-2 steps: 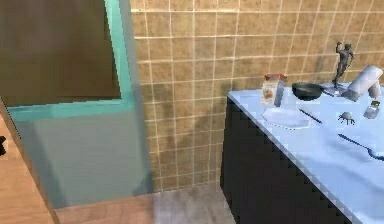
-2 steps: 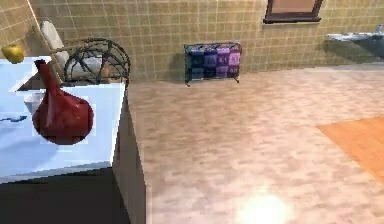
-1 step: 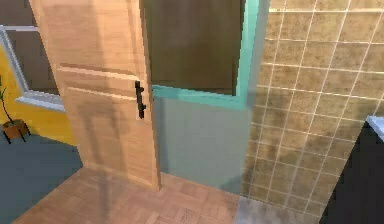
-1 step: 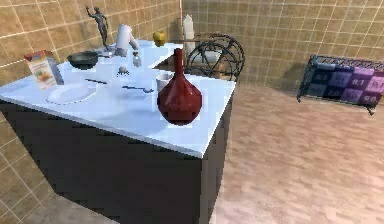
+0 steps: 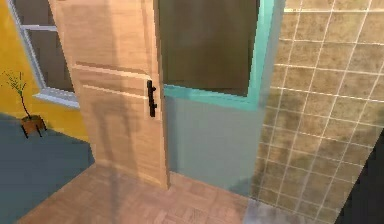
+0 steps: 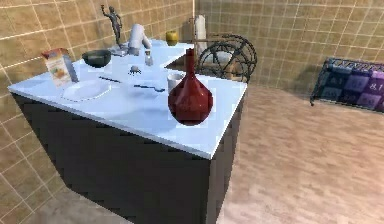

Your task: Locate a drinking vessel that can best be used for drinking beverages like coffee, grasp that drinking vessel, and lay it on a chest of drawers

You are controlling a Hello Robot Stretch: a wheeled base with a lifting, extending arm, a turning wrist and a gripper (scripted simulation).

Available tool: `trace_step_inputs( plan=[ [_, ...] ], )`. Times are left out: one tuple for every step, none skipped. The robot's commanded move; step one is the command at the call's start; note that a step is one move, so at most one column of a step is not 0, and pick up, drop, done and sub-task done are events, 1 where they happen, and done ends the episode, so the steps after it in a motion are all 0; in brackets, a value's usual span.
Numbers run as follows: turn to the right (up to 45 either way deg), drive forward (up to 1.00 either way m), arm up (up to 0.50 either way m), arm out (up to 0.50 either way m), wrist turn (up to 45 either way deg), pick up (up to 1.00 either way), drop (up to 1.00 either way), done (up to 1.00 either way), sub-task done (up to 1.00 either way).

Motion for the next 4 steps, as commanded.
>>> trace_step_inputs(
  plan=[
    [45.0, 0.0, 0.0, 0.0, 0.0, 0.0, 0.0, 0.0, 0.0],
    [45.0, 0.0, 0.0, 0.0, 0.0, 0.0, 0.0, 0.0, 0.0],
    [39.0, 0.0, 0.0, 0.0, 0.0, 0.0, 0.0, 0.0, 0.0],
    [0.0, 0.45, 0.0, 0.0, 0.0, 0.0, 0.0, 0.0, 0.0]
  ],
)
